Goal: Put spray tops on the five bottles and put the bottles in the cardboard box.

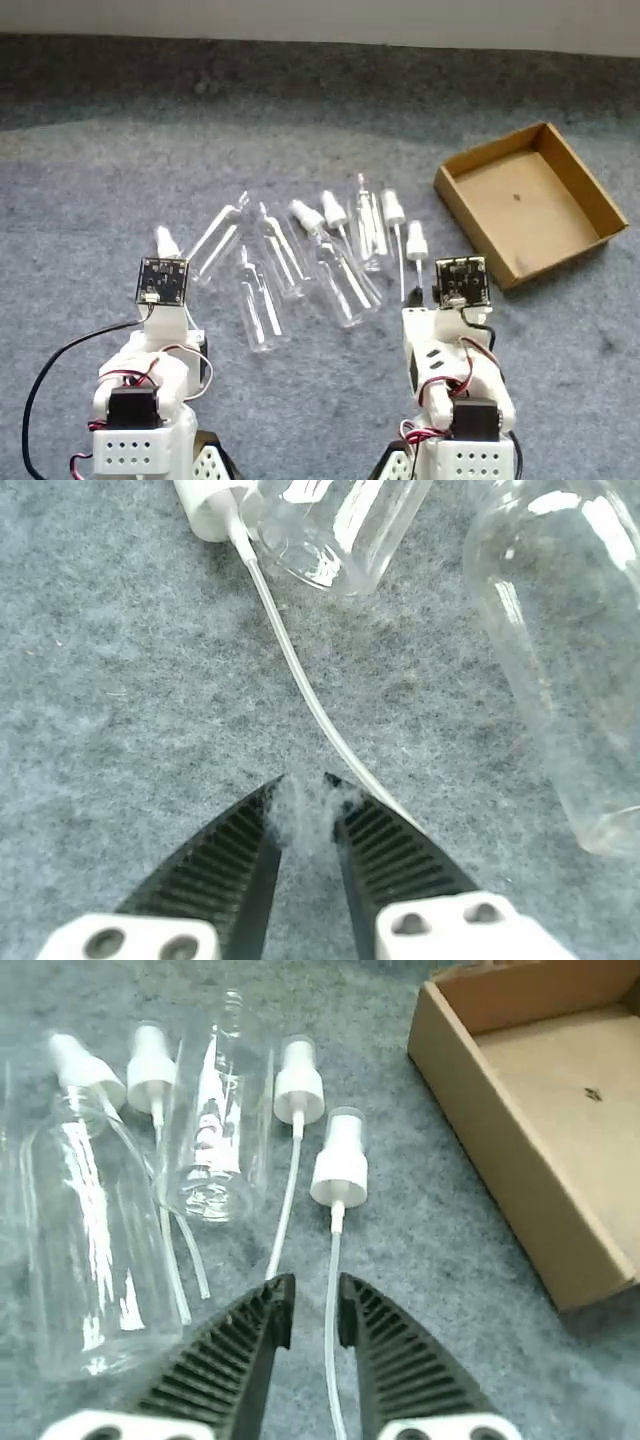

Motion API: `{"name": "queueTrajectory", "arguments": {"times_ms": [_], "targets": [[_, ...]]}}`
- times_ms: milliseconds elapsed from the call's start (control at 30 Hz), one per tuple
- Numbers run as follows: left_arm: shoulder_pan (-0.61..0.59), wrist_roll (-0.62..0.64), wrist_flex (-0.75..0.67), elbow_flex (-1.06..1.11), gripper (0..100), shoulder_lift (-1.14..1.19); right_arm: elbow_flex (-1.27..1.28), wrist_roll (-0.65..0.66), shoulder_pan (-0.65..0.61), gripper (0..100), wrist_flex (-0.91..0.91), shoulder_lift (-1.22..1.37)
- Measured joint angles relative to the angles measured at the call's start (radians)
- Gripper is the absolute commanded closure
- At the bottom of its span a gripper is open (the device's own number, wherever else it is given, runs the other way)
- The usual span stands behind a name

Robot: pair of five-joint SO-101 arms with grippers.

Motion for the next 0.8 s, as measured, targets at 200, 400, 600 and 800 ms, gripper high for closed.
{"name": "queueTrajectory", "arguments": {"times_ms": [200, 400, 600, 800], "targets": [[0.0, 0.0, 0.0, 0.0, 99, 0.0, -0.137, 0.025, 0.068, 87.9, 0.138, 0.0], [0.0, 0.0, 0.0, 0.0, 99, 0.0, -0.261, 0.054, 0.078, 86.6, 0.25, -0.011], [0.0, 0.0, 0.0, 0.0, 99, 0.0, -0.272, 0.095, 0.08, 75.2, 0.258, -0.011], [0.0, 0.0, 0.0, 0.0, 99, 0.0, -0.301, 0.172, 0.132, 75.2, 0.295, -0.009]]}}
